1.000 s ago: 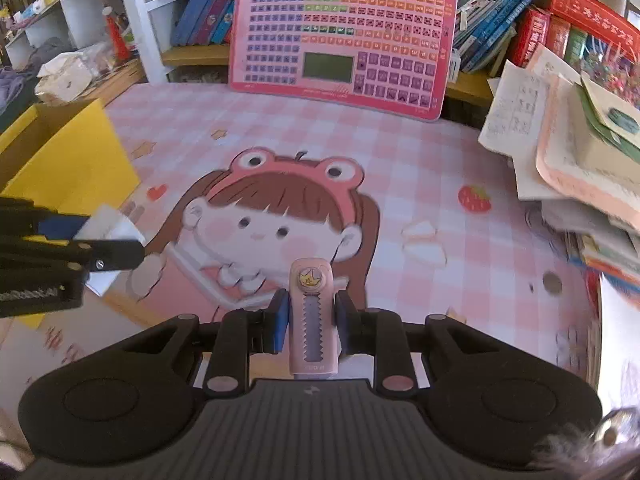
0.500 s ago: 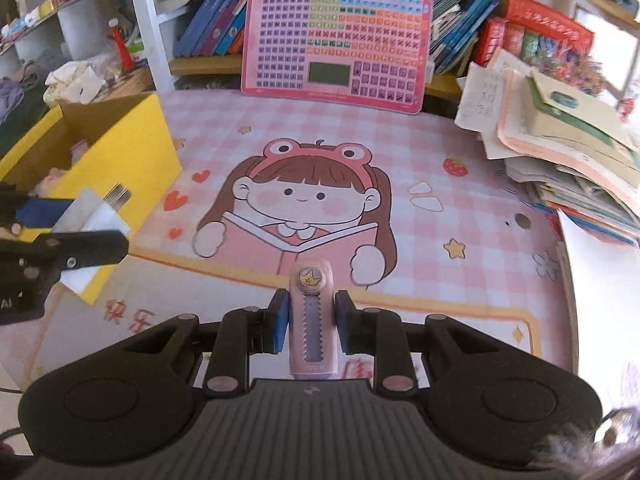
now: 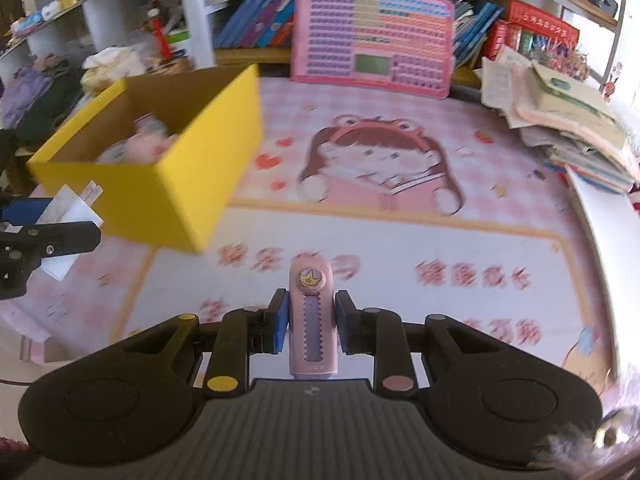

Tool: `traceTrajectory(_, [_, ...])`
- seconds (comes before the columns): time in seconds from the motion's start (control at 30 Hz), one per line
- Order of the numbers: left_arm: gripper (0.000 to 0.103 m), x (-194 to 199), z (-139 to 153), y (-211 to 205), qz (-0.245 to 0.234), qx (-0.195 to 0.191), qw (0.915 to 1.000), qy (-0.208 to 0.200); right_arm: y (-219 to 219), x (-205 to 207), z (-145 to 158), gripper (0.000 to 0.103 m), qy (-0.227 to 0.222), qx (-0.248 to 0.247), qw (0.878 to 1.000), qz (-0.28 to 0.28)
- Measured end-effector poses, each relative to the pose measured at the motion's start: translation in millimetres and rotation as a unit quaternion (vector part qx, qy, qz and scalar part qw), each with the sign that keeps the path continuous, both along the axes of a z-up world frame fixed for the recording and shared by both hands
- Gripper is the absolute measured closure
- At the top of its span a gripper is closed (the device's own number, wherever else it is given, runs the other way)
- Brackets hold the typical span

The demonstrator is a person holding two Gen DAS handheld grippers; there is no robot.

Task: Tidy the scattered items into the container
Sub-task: 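Lift and carry the power bank and box cutter over the yellow box with both tools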

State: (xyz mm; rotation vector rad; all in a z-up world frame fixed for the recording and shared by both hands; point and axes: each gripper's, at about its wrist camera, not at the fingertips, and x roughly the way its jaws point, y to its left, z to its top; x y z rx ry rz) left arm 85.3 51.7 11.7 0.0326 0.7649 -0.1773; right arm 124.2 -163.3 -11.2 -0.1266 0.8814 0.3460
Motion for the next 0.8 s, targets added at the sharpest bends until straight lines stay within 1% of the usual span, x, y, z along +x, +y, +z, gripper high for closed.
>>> traceTrajectory(0.17, [0.061,-33,-1,37,0.028,0.006,0.9996,0.001,34,-32,-4,0.08,0.002,0.003,1.0,0.016])
traceTrajectory(0.4, [0.061,-66,-3,72,0.059,0.006,0.9982,0.007,79,-61,-6,0.08,-0.004,0.001,0.998,0.055])
traceTrajectory(0.6, [0.061,-80,-2,90,0.083,-0.001,0.9965,-0.002,109,-73,-4,0.08,-0.01,-0.012,0.995,0.097])
traceTrajectory(0.8, [0.061,-84,1,98,0.095,-0.005,0.9953,-0.013,122,-75,0,0.08,-0.018,-0.018,0.993,0.113])
